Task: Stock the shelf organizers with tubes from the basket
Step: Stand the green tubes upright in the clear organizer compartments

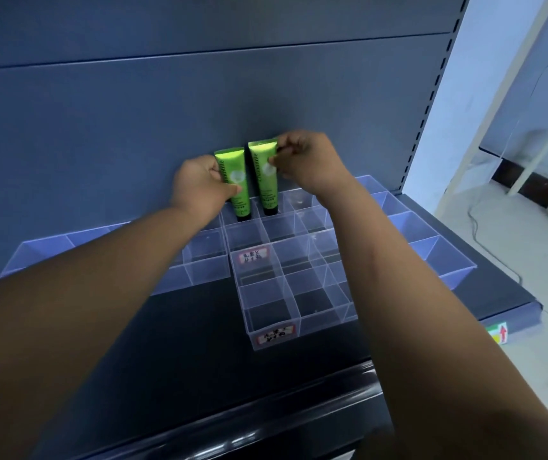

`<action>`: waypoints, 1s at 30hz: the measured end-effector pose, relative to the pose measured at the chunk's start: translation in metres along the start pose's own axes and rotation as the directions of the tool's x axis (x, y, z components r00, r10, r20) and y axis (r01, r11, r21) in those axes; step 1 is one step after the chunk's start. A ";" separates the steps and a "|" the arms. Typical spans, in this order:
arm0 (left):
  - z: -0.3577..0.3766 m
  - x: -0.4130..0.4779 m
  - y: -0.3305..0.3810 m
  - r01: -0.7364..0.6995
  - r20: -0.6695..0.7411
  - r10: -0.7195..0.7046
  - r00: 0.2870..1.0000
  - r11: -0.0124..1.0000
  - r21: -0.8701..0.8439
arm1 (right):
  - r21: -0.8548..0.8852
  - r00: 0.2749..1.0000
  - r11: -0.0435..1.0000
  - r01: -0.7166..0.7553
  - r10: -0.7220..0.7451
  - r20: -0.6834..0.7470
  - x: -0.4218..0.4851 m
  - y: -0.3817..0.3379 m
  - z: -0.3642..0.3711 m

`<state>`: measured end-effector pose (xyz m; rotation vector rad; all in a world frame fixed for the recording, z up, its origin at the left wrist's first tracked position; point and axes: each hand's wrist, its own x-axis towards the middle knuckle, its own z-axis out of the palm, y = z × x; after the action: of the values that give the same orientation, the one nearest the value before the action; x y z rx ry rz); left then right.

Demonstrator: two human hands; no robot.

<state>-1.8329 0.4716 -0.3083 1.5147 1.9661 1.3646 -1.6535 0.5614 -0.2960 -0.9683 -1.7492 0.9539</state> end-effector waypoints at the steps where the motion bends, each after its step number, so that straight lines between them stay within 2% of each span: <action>1: 0.000 0.000 0.000 0.002 0.000 -0.002 1.000 1.000 0.007 | 0.000 1.000 1.000 -0.012 0.012 -0.001 0.000 0.000 -0.001; 6: -0.001 -0.001 -0.006 0.001 -0.009 0.000 1.000 0.997 0.074 | -0.011 0.998 0.998 -0.065 0.065 -0.017 -0.005 0.011 -0.001; 11: 0.003 -0.006 -0.016 -0.003 -0.048 0.007 0.999 0.997 0.081 | 0.108 0.994 0.989 -0.102 0.105 -0.022 -0.010 0.016 0.004; 23: 0.010 -0.006 -0.023 -0.042 -0.054 0.046 0.997 0.997 0.060 | 0.004 0.999 0.999 -0.053 0.054 -0.006 -0.010 0.017 0.004; 30: 0.013 -0.008 -0.018 0.043 -0.104 -0.042 0.994 0.999 0.006 | -0.030 0.999 0.999 -0.017 0.016 -0.031 -0.010 0.012 -0.002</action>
<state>-1.8313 0.4716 -0.3319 1.4236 2.0554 1.4471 -1.6466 0.5574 -0.3091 -1.0135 -1.7371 0.9211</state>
